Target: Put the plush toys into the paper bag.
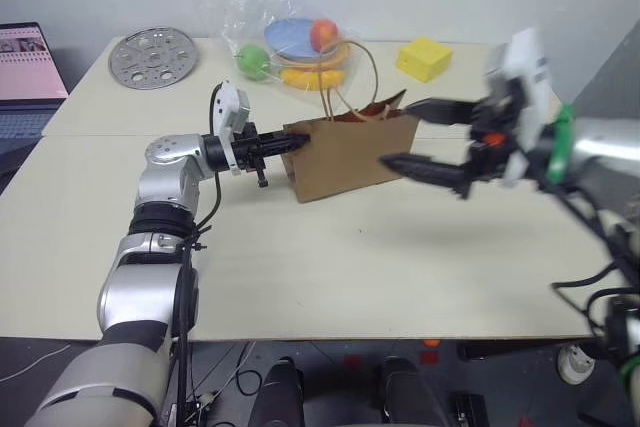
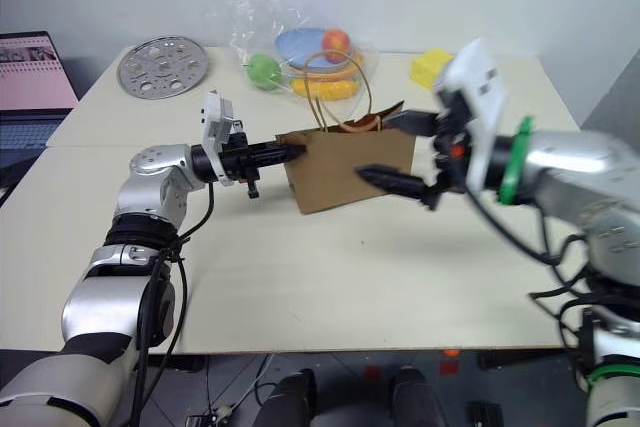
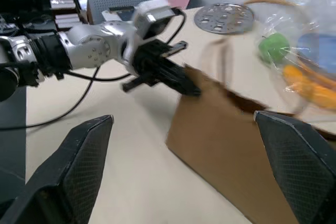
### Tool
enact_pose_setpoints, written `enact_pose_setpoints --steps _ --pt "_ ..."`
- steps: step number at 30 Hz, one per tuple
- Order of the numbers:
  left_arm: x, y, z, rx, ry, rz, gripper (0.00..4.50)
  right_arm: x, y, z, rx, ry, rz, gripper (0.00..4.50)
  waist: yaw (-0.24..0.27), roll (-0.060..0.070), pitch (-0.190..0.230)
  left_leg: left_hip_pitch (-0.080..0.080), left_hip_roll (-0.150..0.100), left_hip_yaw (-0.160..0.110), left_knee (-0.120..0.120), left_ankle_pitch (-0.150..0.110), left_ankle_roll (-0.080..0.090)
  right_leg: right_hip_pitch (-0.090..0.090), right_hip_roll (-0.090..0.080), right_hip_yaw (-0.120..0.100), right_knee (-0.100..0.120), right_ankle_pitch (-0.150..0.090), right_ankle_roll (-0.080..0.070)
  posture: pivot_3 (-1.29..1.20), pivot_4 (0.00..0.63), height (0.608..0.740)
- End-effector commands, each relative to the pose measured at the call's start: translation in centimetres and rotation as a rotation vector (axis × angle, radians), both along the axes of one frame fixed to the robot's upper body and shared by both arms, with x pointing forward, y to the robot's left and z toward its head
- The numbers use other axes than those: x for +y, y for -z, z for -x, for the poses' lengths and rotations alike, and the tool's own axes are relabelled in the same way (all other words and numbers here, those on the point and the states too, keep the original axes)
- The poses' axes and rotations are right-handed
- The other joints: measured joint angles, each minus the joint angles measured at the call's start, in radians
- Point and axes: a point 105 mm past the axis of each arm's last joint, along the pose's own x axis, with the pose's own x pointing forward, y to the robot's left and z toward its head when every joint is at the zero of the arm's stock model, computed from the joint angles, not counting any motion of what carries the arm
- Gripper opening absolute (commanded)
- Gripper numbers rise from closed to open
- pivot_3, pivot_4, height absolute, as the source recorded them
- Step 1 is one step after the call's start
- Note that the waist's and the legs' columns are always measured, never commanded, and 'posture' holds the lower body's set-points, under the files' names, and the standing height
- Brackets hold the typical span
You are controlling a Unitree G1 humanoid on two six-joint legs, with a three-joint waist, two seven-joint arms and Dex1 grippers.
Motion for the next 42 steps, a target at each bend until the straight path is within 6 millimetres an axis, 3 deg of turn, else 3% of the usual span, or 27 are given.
enact_pose_setpoints --steps 1,10,17,20,26,32,35,37,42 --pt "-1.0 -2.7 2.0 -0.063 0.173 -0.016 0.03 -0.4 -1.0 1.9 0.002 -0.075 0.039 4.5 -0.001 0.0 0.0 0.0 0.0 -0.001 0.0 0.0 0.0 0.0 0.0 -0.001 0.0 0.0 0.0 0.0 0.15 0.74" --pt "-2.3 -0.5 1.3 -0.067 0.194 -0.042 0.03 -0.4 0.4 3.0 0.1 -0.116 0.08 4.5 -0.001 0.0 0.0 0.0 0.0 0.0 0.003 0.0 0.0 0.0 0.0 0.0 0.001 0.0 0.0 0.0 0.15 0.74" --pt "-1.9 1.2 1.4 -0.05 0.186 -0.07 0.03 -0.2 0.6 2.8 0.105 -0.102 0.071 4.5 -0.001 0.0 0.0 -0.001 0.0 -0.001 0.002 0.0 0.0 -0.001 0.0 0.0 0.001 0.0 0.0 0.0 0.15 0.74" --pt "-1.8 0.8 1.2 -0.049 0.176 -0.056 0.66 -0.1 0.8 2.5 0.105 -0.097 0.072 4.5 -0.001 0.0 0.0 -0.001 0.0 -0.001 0.002 0.0 0.0 -0.001 0.0 0.0 0.001 0.0 0.0 0.0 0.15 0.74" --pt "-0.5 -1.2 0.6 -0.076 0.128 -0.068 2.53 -0.1 1.0 1.9 0.102 -0.098 0.064 4.5 -0.002 0.0 0.0 -0.001 0.0 -0.001 0.002 0.0 0.0 -0.001 0.0 0.0 0.001 0.0 0.0 0.0 0.15 0.74" --pt "2.8 -3.7 1.6 -0.084 0.058 -0.105 4.4 -0.7 1.6 1.7 0.109 -0.09 0.064 4.5 -0.005 0.0 0.0 -0.001 0.0 -0.001 0.002 0.0 0.0 -0.002 0.0 0.0 0.002 0.0 0.0 0.0 0.15 0.74" --pt "5.1 -5.1 2.5 -0.076 -0.021 -0.143 4.45 -1.5 1.9 1.5 0.118 -0.06 0.072 4.5 -0.007 0.0 0.0 -0.002 0.0 -0.001 0.002 0.0 0.0 -0.003 0.0 0.0 0.002 0.0 0.0 0.0 0.15 0.74" --pt "6.7 -5.8 3.0 -0.112 -0.144 -0.248 4.45 -3.3 3.0 0.9 0.137 0.015 0.089 4.5 -0.005 0.0 0.0 -0.002 0.0 -0.001 0.001 0.0 0.0 -0.003 0.0 0.0 0.002 0.0 0.0 0.0 0.15 0.74" --pt "7.5 -6.8 5.2 -0.132 -0.194 -0.292 4.45 -5.6 5.0 0.3 0.157 0.11 0.094 4.5 0.003 0.0 0.0 -0.002 0.0 -0.001 0.002 0.0 0.0 -0.003 0.0 0.0 0.003 0.0 0.0 0.0 0.15 0.74"
